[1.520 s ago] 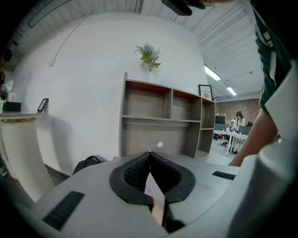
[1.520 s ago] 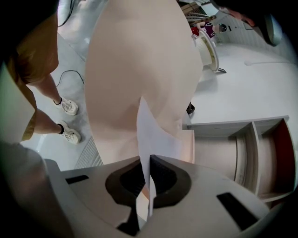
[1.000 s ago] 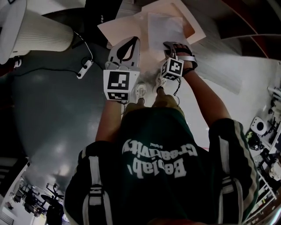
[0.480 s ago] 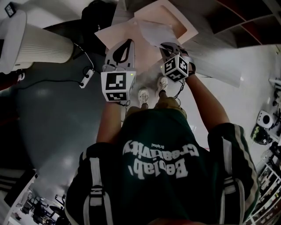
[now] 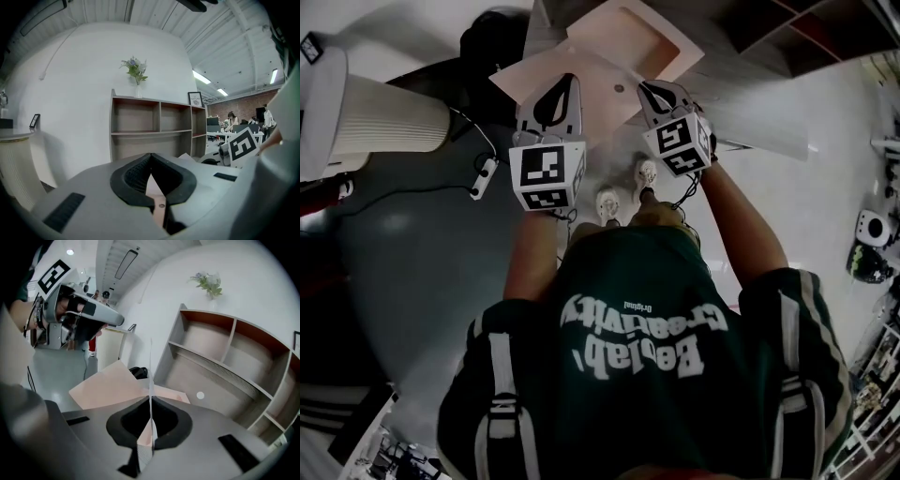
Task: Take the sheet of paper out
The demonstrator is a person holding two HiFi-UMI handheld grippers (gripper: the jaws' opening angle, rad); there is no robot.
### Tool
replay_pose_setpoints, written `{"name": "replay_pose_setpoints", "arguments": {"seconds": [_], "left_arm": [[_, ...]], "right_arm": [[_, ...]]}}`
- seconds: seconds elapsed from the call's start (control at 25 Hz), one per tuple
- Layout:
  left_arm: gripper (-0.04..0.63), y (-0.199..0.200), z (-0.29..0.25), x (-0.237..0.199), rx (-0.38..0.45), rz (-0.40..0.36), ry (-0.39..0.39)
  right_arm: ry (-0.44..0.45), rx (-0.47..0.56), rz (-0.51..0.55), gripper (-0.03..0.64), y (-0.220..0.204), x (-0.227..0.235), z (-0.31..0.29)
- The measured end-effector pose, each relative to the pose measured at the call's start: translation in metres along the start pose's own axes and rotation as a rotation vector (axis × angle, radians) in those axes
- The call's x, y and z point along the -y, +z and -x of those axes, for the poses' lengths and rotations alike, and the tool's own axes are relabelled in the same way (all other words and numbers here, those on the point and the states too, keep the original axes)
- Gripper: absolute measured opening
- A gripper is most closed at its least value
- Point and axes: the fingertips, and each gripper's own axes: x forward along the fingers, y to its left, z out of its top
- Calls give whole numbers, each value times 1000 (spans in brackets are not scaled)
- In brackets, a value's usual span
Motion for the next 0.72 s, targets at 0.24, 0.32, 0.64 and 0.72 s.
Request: {"name": "replay_pose_setpoints", "arguments": {"seconds": [0.24,0.32,0.64,0.72], "left_arm": [[17,7,-3,6,17,-15,-30],[17,8,-3,9,20,-22,-39],[17,11,-5,5,32,-25,-44],[17,13,-3,7,35,-26,-52]], "right_arm": [[-54,62,-157,34,17,10,19],[-79,89,-196,34,24,14,26],[-149,198,-277,34,49,21,49],[-161,222,-288,34,53,23,58]]}}
